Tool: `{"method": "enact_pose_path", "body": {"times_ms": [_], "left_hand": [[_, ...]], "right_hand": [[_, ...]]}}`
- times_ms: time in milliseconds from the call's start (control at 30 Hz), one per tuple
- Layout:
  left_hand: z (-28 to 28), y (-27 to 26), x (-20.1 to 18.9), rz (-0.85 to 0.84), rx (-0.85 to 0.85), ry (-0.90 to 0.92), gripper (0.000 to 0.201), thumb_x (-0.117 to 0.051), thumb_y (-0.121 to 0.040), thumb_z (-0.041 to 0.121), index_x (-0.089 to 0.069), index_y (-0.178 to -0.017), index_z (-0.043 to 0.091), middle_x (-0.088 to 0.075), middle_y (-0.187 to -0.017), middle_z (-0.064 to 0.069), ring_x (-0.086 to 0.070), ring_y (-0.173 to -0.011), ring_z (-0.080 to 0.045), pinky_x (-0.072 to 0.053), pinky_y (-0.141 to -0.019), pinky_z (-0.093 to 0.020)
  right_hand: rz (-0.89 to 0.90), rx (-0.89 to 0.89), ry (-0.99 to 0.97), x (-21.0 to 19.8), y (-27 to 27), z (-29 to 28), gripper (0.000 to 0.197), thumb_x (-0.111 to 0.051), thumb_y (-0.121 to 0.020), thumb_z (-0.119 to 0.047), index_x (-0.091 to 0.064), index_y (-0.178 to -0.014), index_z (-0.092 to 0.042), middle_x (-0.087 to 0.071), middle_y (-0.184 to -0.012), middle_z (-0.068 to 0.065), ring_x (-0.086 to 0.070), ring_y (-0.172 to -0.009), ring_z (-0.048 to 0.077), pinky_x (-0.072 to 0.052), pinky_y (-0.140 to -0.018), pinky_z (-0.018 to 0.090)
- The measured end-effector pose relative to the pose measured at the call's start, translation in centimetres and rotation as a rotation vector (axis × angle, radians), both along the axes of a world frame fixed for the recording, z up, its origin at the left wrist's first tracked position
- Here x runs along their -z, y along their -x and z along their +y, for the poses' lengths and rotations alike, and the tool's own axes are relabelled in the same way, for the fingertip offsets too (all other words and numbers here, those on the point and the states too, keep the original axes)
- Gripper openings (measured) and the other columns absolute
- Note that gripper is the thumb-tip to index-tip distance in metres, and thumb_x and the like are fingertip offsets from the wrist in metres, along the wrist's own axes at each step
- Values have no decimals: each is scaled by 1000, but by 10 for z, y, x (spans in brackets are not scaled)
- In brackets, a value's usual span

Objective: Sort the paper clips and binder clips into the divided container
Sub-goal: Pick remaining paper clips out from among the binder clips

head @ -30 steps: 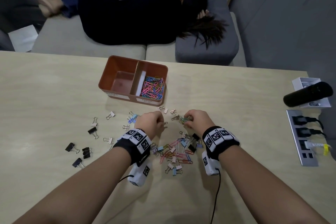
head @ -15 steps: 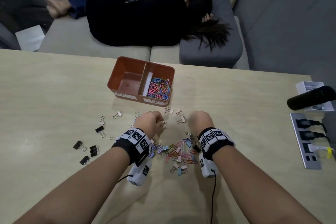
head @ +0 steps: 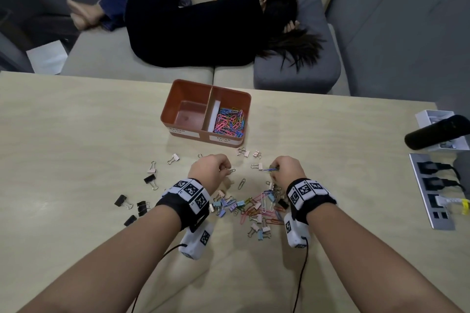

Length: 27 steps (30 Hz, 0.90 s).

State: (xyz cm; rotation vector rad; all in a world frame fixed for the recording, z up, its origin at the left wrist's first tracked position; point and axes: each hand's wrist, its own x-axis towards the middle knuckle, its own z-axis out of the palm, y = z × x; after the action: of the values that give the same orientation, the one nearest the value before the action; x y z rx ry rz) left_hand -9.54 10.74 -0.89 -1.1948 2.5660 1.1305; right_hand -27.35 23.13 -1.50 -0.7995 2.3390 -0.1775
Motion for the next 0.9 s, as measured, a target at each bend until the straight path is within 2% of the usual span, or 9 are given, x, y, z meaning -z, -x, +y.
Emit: {"method": "enact_pose_path", "body": {"times_ms": [200,433,500,567,633,667,733,800,900], "left_hand": [[-13,-5,-26,127,33,44,9,-65,-86,21,-64,-93,16,-59,-80,6,-54,-75,-14,-46,-71,-28],[-58,17,-75,307,-30,178,11,-68,-84,21,-65,-92,13,-60,-78,5,-56,-74,-13,-49,-72,-27],[-70,28,-80,294,-55,187,18,-68,-84,25,-66,-97,12,-65,-84,2,-60,-81,-16,-49,-76,-28],[-74,38,-81,216,-20,180,29,-66,-86,29,-66,-108,9,-68,-103,-5,-62,-97,-20,-46,-82,-25],[-73,42,-79,172,27,168,34,-65,-87,29,-66,-113,9,-64,-120,-12,-58,-114,-23,-43,-93,-29],[-71,40,-77,181,41,165,32,-65,-86,29,-67,-112,10,-63,-122,-12,-55,-117,-23,-42,-97,-31],[-64,34,-73,237,62,167,25,-66,-85,28,-69,-105,13,-64,-110,-7,-58,-106,-20,-45,-95,-32],[-52,25,-66,253,92,143,17,-68,-84,27,-67,-94,14,-61,-93,0,-57,-87,-15,-48,-83,-29],[-29,13,-44,140,174,69,16,-66,-85,31,-64,-92,17,-61,-88,3,-57,-80,-13,-50,-74,-28]], "right_hand": [[29,-17,181,-31,7,-14,9,-64,-84,-7,-69,-90,-11,-69,-94,11,-64,-89,27,-51,-82,33],[97,-105,466,-81,-2,-91,14,-64,-85,-9,-69,-98,-11,-70,-95,6,-61,-87,20,-47,-81,27],[83,-101,502,-84,-8,-112,19,-63,-86,-10,-68,-104,-12,-70,-102,6,-63,-93,20,-48,-85,27],[38,-75,520,-82,-13,-123,25,-61,-88,-10,-65,-112,-13,-69,-110,7,-63,-100,21,-50,-91,31],[3,-67,529,-80,-15,-123,28,-58,-90,-12,-62,-118,-12,-67,-115,7,-63,-105,22,-49,-96,34],[3,-74,542,-80,-14,-119,28,-57,-92,-12,-62,-119,-12,-67,-117,7,-62,-105,21,-49,-97,34],[11,-78,590,-81,-9,-103,23,-55,-92,-13,-64,-114,-12,-68,-114,6,-63,-100,19,-50,-94,33],[25,-76,605,-77,-2,-80,18,-57,-92,-14,-66,-107,-13,-69,-106,4,-63,-90,16,-51,-88,31],[29,-59,453,-61,7,-34,15,-60,-90,-19,-67,-103,-17,-66,-96,-3,-59,-82,12,-50,-79,27]]}}
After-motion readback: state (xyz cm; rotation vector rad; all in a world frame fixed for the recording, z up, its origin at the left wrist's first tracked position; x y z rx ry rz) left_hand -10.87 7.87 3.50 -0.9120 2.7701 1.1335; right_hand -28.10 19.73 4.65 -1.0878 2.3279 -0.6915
